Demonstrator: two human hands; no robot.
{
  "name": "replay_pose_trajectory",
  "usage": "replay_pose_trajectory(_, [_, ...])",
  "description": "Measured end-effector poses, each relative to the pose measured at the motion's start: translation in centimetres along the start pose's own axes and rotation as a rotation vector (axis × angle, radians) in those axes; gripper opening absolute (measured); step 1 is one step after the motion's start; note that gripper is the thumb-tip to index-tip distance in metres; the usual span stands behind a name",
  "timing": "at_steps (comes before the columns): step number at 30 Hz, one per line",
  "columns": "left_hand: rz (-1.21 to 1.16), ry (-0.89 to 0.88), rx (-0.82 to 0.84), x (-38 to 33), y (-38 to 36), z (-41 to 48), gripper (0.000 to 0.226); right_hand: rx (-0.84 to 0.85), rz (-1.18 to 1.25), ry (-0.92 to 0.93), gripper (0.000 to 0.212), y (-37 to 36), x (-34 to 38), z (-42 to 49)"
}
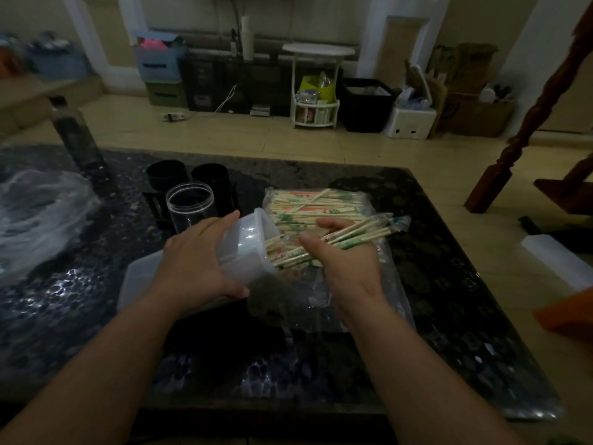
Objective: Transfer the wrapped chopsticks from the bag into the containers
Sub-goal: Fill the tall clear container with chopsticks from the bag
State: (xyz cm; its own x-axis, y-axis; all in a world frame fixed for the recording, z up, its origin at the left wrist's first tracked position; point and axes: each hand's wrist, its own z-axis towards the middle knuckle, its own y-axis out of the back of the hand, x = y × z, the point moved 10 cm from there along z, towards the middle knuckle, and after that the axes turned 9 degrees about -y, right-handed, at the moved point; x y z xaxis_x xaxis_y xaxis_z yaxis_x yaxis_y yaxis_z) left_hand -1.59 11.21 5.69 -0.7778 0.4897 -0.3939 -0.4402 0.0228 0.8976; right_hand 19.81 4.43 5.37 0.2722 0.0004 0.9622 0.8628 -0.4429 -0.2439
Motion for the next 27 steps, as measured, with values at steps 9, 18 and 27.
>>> replay_pose_trajectory(9, [-0.024, 0.004, 0.014, -0.1, -0.1, 0.0, 0.131, 0.056, -0.115, -0.231, 0.005, -0.3, -2.6, -0.1])
replay_pose_trajectory(18, [-0.005, 0.005, 0.009, -0.2, 0.1, 0.0, 0.13, -0.043, -0.253, -0.157, 0.011, 1.1, -2.8, 0.9])
replay_pose_trajectory(27, [0.003, 0.014, 0.027, -0.1, -0.1, 0.0, 0.129, 0.067, -0.288, -0.127, 0.009, 0.0, -2.4, 0.9])
